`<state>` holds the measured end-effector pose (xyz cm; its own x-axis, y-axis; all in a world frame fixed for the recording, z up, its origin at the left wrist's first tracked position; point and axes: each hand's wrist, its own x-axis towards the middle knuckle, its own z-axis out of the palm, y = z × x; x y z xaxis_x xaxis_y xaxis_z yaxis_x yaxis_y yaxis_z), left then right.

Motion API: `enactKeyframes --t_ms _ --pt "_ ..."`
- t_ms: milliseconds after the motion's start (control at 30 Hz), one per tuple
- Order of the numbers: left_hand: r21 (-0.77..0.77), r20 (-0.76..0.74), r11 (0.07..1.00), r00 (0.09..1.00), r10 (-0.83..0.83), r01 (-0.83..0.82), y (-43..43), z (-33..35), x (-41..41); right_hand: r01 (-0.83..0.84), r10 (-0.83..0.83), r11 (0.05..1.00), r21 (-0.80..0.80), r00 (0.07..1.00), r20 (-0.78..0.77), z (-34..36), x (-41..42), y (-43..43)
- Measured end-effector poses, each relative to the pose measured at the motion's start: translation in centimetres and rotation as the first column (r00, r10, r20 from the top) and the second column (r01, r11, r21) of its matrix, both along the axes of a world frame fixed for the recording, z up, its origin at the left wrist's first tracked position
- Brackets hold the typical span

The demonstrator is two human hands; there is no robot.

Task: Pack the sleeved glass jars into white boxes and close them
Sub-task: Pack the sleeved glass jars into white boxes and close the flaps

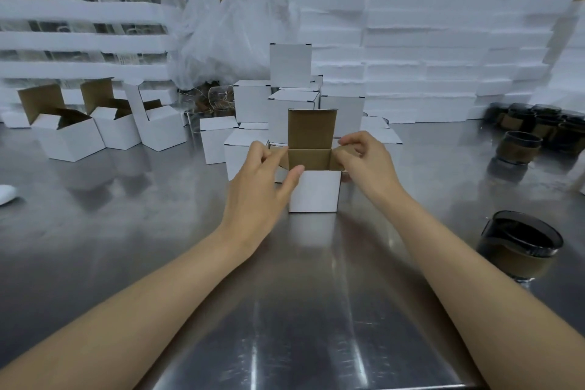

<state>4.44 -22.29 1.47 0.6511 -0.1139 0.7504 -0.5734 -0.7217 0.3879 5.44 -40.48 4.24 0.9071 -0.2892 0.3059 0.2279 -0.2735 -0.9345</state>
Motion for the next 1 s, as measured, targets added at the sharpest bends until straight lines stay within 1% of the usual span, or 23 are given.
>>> enactKeyframes --t_ms 67,133,200,233,267,333,400,467,567,633,700,767,867,900,933,1000 --pt "-0.006 -0.080 1.000 0.997 0.012 -0.013 0.3 0.0 0.2 0.017 -0.016 1.000 0.019 0.999 -0.041 0.2 0.0 -0.1" --pt "-0.031 -0.119 0.999 0.993 -0.027 0.023 0.3 -0.1 0.3 0.056 -0.057 0.998 -0.026 0.998 -0.028 0.3 -0.1 -0.1" --pt "-0.111 -0.155 0.989 0.981 -0.117 0.100 0.1 -0.2 0.3 0.109 -0.116 0.972 -0.206 0.993 -0.021 0.4 0.0 -0.3" --pt "-0.152 -0.188 0.978 0.967 -0.174 0.146 0.0 -0.3 0.4 0.115 -0.134 0.947 -0.299 0.990 -0.043 0.5 -0.1 -0.4" --pt "-0.181 -0.238 0.966 0.945 -0.225 0.185 -0.1 -0.4 0.5 0.100 -0.135 0.932 -0.347 0.988 -0.079 0.6 -0.2 -0.5" --pt "-0.203 -0.378 0.952 0.878 -0.293 0.230 0.0 -0.9 1.0 0.022 -0.071 0.954 -0.297 0.985 -0.155 0.7 -0.3 -0.6" --pt "-0.188 -0.481 0.947 0.816 -0.321 0.261 0.1 -1.4 1.3 0.007 -0.059 0.963 -0.271 0.981 -0.183 0.6 -0.4 -0.4" --pt "-0.170 -0.513 0.946 0.795 -0.325 0.277 0.1 -1.4 1.4 0.015 -0.066 0.962 -0.274 0.982 -0.176 0.5 -0.5 -0.2" --pt "-0.170 -0.528 0.948 0.787 -0.319 0.270 0.1 -1.1 1.3 -0.002 -0.045 0.963 -0.268 0.984 -0.171 0.6 -0.4 -0.3" --pt "-0.163 -0.531 0.952 0.791 -0.305 0.258 0.1 -1.1 1.1 -0.014 -0.042 0.950 -0.312 0.984 -0.174 1.0 -0.6 -0.4" --pt "-0.157 -0.522 0.961 0.807 -0.278 0.229 0.1 -1.1 1.0 -0.012 -0.065 0.899 -0.439 0.985 -0.160 1.4 -0.9 -0.5" --pt "-0.155 -0.505 0.970 0.829 -0.242 0.188 0.0 -1.2 0.9 -0.008 -0.103 0.809 -0.588 0.983 -0.155 2.0 -1.2 -0.7" --pt "-0.156 -0.463 0.974 0.859 -0.221 0.166 0.0 -1.3 0.9 0.001 -0.181 0.765 -0.644 0.960 -0.214 3.4 -1.9 -2.0" --pt "-0.154 -0.455 0.974 0.863 -0.221 0.169 0.1 -1.3 0.9 0.000 -0.221 0.730 -0.683 0.946 -0.236 3.9 -2.3 -2.7" --pt "-0.147 -0.452 0.974 0.865 -0.219 0.170 0.1 -1.3 0.9 -0.014 -0.272 0.665 -0.746 0.926 -0.260 4.3 -2.8 -3.6" --pt "-0.128 -0.461 0.978 0.863 -0.208 0.167 0.2 -1.3 1.0 -0.098 -0.376 0.499 -0.861 0.871 -0.317 5.0 -4.2 -5.4"
